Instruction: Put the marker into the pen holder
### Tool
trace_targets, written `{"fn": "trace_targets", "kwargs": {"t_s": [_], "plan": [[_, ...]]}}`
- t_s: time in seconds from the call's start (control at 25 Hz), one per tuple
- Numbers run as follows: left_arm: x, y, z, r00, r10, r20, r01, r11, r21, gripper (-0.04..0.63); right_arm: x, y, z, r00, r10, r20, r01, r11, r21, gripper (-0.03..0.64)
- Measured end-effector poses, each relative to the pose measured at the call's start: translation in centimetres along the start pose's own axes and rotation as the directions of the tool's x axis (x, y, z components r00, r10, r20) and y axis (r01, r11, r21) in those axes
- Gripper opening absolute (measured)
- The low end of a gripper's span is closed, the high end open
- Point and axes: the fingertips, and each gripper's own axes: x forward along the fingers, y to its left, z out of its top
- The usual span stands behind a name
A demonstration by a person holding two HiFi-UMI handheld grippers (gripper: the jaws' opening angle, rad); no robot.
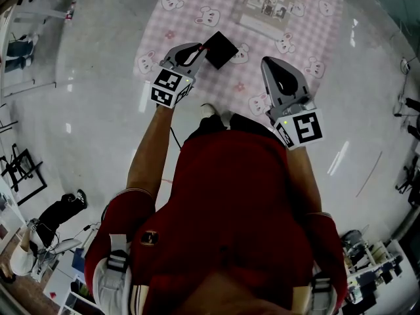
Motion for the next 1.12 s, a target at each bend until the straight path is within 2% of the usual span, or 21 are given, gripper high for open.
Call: {"fn": "trace_targets", "kwargs": {"t_s": [0.72, 1.12], "plan": [[1.0, -0.1, -1.0, 1.0, -0.004, -0.031, 0.004, 1.0, -0.006, 0.058, 0.0, -0.7, -0.7, 1.0, -0.002, -0.011, 0.002, 1.0, 0.013, -0.002], [0.6, -0.1, -0.6, 1.0, -0.002, -0.006, 0.002, 1.0, -0.002, 0.086, 0.1, -0.4, -0.9, 1.0, 0.005, -0.012, -0.005, 1.0, 0.013, -0.002]]}}
